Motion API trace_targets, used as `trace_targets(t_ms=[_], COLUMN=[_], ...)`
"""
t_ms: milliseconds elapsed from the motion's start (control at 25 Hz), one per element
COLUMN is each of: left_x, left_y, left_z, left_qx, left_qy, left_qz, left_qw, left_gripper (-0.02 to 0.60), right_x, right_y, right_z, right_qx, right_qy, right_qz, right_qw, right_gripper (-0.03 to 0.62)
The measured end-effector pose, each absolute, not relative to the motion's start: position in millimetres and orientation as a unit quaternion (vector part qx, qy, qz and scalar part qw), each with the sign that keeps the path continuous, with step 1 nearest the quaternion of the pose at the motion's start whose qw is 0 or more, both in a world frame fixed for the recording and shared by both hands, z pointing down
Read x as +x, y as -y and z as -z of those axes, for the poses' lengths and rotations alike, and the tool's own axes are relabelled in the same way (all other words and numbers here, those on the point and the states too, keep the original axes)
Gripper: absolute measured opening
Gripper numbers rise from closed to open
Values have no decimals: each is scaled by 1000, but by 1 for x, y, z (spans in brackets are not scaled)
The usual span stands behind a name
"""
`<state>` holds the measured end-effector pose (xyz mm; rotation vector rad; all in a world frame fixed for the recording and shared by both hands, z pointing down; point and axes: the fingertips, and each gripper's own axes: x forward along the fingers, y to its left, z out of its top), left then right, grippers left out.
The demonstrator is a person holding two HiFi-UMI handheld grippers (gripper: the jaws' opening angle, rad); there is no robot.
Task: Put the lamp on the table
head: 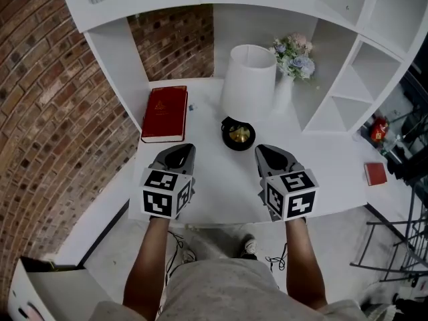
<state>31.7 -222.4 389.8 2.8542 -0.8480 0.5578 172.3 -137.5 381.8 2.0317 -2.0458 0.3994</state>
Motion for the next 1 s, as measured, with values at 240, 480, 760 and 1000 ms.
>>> trace_targets(t_ms=[240, 480, 760, 1000], left_x=[32, 32, 31, 33], left_y=[222, 224, 227, 227], left_z=[-392, -393, -397, -395], left_qx=[939, 939, 939, 940], left_qy=[284, 282, 280, 276], left_qz=[-189, -192, -195, -195], left_qw=[53, 51, 52, 53], left_gripper=[-6, -6, -6, -6], right_x=[174, 176, 177, 178], right_y=[138, 139, 140, 140], right_z=[-386, -384, -385, -385], right_qx=[692, 695, 701, 702], right_qy=[700, 698, 693, 692], right_qz=[-136, -137, -137, -139], right_qw=[114, 105, 96, 95], right_gripper=[6, 6, 6, 6])
